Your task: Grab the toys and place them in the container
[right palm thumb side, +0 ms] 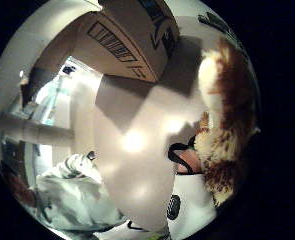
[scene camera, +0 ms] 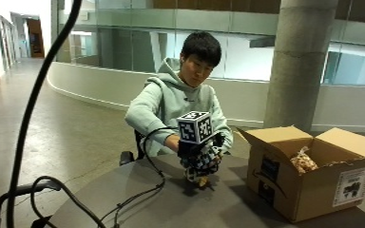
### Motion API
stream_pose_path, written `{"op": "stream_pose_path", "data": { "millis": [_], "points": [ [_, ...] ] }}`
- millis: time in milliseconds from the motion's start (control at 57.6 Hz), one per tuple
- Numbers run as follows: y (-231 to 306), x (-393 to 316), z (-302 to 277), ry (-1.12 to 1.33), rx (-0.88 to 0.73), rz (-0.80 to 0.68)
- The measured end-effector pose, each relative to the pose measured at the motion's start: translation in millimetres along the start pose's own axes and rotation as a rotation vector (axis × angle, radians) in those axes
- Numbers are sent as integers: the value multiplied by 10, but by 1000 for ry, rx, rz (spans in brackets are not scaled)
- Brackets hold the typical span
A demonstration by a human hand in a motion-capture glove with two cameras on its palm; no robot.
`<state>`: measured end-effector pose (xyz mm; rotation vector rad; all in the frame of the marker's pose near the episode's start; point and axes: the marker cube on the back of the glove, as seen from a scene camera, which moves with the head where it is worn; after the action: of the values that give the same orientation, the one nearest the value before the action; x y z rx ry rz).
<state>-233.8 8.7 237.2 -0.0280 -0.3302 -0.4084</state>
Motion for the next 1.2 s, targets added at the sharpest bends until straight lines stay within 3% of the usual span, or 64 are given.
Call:
{"op": "stream_pose_path", "data": {
  "millis": [174, 295, 608, 834, 972, 1025, 1077, 1129, 1198],
  "points": [
    [40, -157, -336, -47, -131, -6],
    [-28, -413, -880, -39, -153, -44],
    [-778, -1228, -2348, -67, 176, -114],
    [-1417, -1861, -2515, -103, 291, -204],
    [-1733, -1993, -2443, -95, 386, -184],
    [-1810, -1982, -2327, -61, 335, -241],
    [-1818, -1974, -2179, -23, 171, -333],
    [-1847, -2003, -2100, -62, 18, -188],
    [-1826, -1937, -2082, -50, -20, -139]
  ]
}}
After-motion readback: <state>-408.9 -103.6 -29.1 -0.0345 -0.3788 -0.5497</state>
